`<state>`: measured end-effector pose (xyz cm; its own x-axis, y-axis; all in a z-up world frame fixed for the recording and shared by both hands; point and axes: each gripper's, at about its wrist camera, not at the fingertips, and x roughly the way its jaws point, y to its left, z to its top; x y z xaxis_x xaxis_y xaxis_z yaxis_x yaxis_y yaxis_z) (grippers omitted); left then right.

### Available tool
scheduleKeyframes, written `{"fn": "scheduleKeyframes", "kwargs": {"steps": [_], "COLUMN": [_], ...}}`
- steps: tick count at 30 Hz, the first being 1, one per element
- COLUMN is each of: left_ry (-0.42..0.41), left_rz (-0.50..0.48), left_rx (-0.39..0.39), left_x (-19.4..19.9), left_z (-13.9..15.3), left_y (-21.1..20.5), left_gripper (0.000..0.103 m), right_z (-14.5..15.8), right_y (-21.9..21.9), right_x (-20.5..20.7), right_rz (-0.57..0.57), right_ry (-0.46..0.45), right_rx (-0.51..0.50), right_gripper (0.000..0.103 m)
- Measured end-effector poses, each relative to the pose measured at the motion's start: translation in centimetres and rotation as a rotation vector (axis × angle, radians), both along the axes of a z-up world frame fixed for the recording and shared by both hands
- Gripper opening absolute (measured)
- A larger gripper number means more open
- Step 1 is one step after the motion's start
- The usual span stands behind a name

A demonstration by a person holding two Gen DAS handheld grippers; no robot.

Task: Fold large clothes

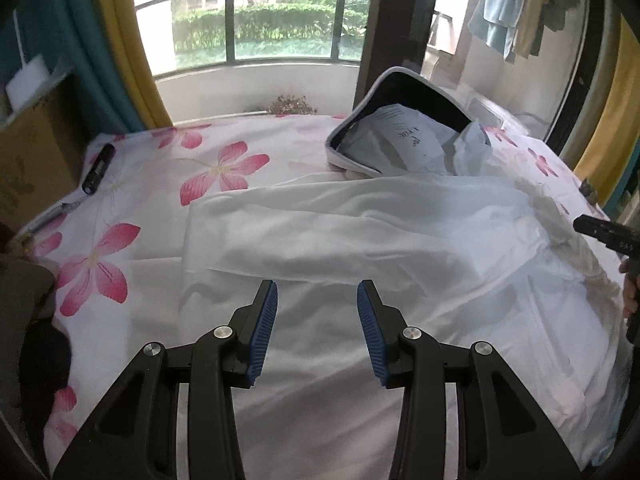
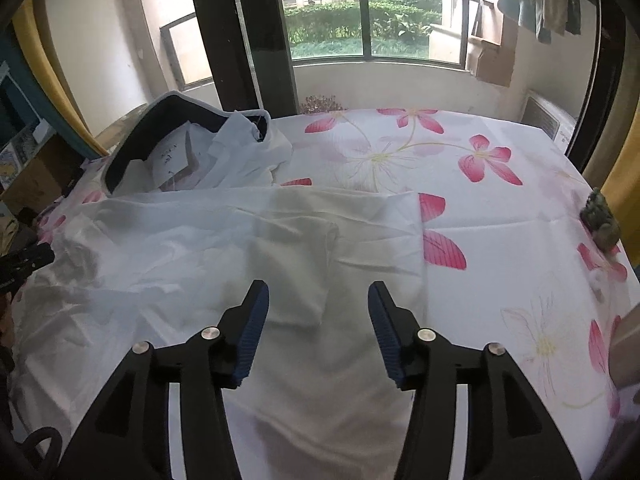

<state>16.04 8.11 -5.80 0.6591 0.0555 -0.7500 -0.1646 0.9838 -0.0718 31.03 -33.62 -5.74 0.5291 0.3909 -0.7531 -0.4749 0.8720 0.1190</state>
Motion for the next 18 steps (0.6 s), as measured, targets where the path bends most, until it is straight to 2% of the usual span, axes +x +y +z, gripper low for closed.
{"fn": "scheduleKeyframes", "kwargs": {"steps": [4, 10, 18], "left_ry": [-0.015, -0.034, -0.058], "left_rz": [-0.032, -0.057, -0.078], "left_rx": [0.006, 0.032, 0.08], "left_x": [-0.4, 0.1, 4.0], "left_z": [0.8, 1.9, 3.7], "left_y": [-1.4, -2.5, -2.9], "left_gripper": [0.044, 0.044, 0.044], "right_z": [0.3, 1.0, 1.4], "right_y": [0.0, 0.0, 0.6], "right_x": [-0.6, -0.9, 0.9], "right_rz": [0.012, 0.027, 0.053], "right_ry": [0.012, 0.018, 0.015], "right_rx": [0.018, 0.055, 0.046], "right_gripper": [0.054, 0.064, 0.071]}}
